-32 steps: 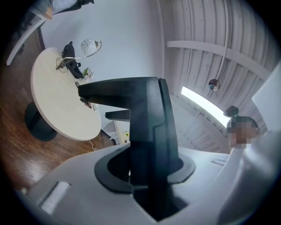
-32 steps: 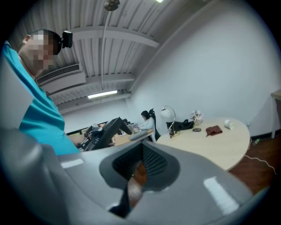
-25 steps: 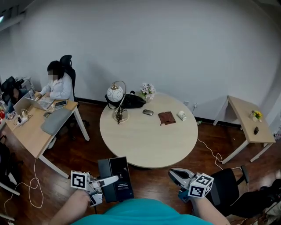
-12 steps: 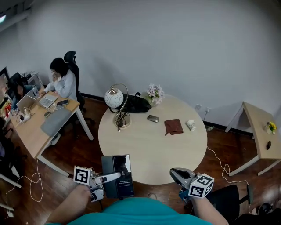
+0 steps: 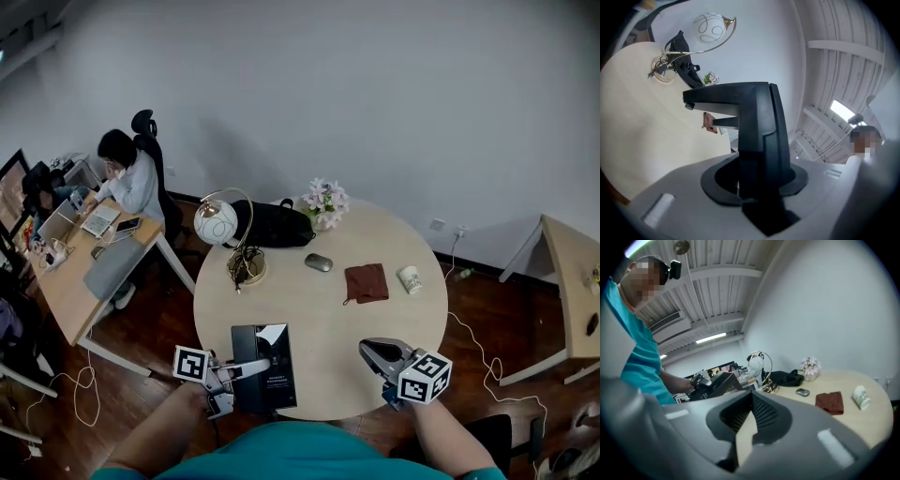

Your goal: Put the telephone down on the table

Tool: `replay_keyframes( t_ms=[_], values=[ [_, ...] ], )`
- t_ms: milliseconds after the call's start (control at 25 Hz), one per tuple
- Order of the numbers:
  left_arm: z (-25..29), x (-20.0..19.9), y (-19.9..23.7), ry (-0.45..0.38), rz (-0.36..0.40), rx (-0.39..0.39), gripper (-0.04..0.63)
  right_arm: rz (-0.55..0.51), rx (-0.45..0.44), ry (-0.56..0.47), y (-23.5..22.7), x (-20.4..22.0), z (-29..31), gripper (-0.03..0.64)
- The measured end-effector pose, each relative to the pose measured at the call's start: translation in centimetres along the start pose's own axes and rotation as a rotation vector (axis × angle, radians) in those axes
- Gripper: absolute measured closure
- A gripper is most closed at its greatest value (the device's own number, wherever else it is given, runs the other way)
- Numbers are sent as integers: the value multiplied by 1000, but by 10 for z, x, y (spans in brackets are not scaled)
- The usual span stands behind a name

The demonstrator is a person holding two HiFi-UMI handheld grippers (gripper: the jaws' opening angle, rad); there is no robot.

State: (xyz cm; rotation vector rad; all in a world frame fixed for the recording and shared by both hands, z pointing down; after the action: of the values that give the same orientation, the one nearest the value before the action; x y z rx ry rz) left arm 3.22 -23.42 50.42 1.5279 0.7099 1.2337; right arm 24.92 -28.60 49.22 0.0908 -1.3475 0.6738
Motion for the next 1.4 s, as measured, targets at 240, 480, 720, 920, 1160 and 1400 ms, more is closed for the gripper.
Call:
replay_keyframes(
  t_ms=[240,480,720,920,1160,1400],
  values=[
    [32,-30,47,88,-22,-25,420,40,25,21,-44,15,23,615],
    [59,-62,99,210,-102,1,420,83,132,25,-84,30,47,615],
    [81,-101,157,311,-61,17,420,111,224,37,-121,37,81,615],
    [99,-125,195,341,-94,25,420,139,233,78,-138,49,109,615],
    [122,-145,243,401,-81,-8,420,170,265,104,-155,60,120,615],
    [145,-155,271,442,-27,12,420,198,299,119,-162,72,119,615]
  ],
)
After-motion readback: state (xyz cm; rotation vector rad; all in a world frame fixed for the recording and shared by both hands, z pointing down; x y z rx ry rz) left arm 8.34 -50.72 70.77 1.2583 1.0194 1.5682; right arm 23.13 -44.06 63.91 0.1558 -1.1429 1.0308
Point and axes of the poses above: the fingertips, and each gripper's own axes: z forward along the fingers, y to its left, x out of its underside, the point moved 2 cm from there along -z, backward along the fingers, and after that the axes turned 3 degrees about y, right-handed, at the moved point
